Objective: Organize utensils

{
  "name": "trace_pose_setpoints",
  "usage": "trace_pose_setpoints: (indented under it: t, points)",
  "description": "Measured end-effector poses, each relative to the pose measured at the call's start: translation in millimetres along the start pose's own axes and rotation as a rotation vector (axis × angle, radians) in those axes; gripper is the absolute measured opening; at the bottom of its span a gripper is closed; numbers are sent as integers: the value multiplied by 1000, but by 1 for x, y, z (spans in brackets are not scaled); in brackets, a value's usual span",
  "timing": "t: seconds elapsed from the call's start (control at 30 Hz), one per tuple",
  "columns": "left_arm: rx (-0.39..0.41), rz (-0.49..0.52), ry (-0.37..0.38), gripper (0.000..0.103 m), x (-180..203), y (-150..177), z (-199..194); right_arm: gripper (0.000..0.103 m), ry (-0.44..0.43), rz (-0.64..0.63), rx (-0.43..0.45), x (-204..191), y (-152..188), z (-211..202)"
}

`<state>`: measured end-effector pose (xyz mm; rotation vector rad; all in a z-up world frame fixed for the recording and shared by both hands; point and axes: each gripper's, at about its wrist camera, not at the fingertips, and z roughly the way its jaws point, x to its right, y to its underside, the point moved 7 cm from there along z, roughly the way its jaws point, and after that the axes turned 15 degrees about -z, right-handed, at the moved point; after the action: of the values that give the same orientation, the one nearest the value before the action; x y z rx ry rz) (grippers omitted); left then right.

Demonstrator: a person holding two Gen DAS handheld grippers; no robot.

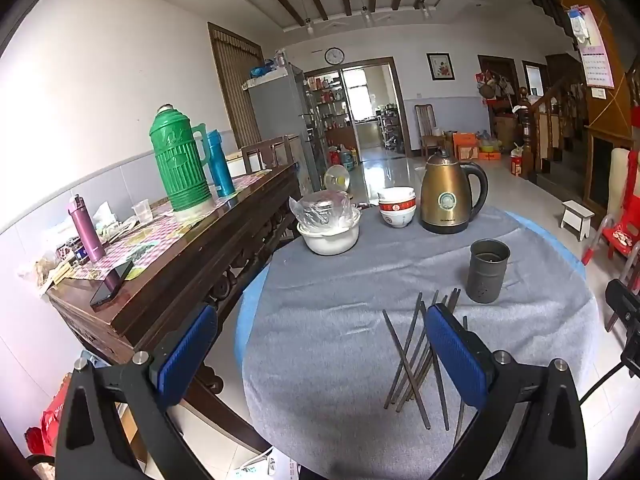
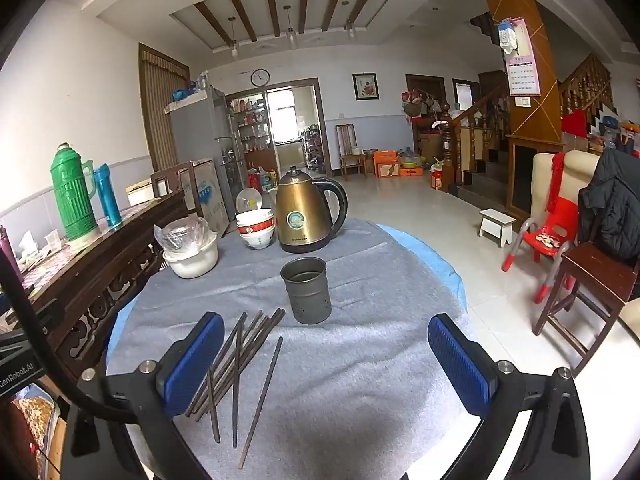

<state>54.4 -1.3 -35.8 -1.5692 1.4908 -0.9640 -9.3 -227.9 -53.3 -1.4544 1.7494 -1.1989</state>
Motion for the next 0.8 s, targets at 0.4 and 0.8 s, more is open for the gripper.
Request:
trace_pose_setpoints:
  t: [0.4, 0.8]
  points:
    - [-11, -10, -3, 103, -4, 3, 6, 103, -9, -11, 6, -4, -5, -2]
    - [-13, -8, 0, 103, -4, 4, 7, 103, -9, -16, 2, -10, -4, 1]
